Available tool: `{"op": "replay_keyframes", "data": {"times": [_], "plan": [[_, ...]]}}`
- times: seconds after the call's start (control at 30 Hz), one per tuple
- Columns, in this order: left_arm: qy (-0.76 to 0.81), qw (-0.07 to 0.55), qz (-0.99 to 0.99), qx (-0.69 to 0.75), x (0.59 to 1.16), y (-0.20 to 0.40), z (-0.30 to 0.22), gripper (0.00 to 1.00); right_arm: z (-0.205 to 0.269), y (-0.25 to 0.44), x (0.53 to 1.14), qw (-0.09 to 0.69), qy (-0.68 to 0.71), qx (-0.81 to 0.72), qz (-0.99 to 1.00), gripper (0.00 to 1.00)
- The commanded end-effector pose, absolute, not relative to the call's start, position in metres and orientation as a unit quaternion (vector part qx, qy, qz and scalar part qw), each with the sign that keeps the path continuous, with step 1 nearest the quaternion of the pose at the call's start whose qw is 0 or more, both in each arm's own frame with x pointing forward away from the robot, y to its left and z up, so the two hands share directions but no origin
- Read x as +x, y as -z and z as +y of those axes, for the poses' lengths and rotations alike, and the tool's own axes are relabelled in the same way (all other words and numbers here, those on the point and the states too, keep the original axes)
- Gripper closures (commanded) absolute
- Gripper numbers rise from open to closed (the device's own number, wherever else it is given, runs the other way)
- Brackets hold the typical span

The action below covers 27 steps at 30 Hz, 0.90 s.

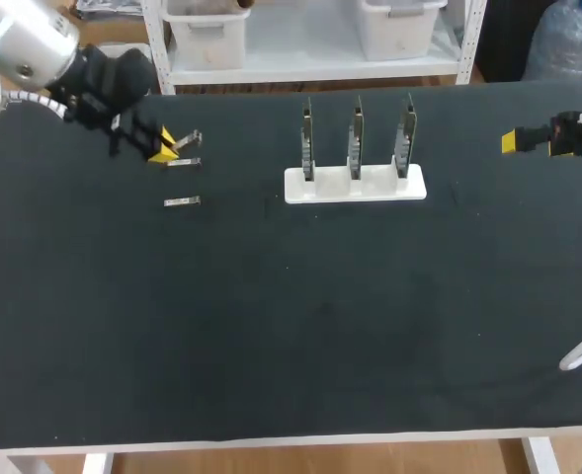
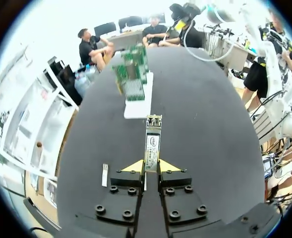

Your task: Pick up the optical module with the left hand, and insert it into the network port with the right hand.

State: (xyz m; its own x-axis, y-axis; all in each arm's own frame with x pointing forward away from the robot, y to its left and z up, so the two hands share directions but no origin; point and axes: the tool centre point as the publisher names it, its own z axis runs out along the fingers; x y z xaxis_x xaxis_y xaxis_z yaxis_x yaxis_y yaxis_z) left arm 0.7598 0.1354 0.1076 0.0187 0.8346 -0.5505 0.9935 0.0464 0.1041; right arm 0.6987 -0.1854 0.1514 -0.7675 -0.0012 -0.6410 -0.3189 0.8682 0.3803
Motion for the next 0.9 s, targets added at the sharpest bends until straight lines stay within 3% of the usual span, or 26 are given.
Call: {"op": "replay_keyframes", "data": {"times": [0.03,0.3,0.43,0.9], "plan": [[0.199,0.290,0.654,0.670,0.754,-0.105,0.129,1.00,-0.185,-0.151,0.699,0.330,-0.241,-0.088,0.909,0.00],[0.248,0.345,0.617,0.663,0.756,-0.101,0.111,1.00,-0.185,-0.151,0.699,0.330,-0.241,-0.088,0.909,0.00],[0.213,0.319,0.621,0.684,0.754,-0.102,0.108,1.00,-0.185,-0.151,0.699,0.330,-0.241,-0.088,0.909,0.00],[0.213,0.319,0.621,0.684,0.754,-0.102,0.108,1.00,-0.185,-0.151,0.699,0.330,-0.241,-0.088,0.909,0.00]]}}
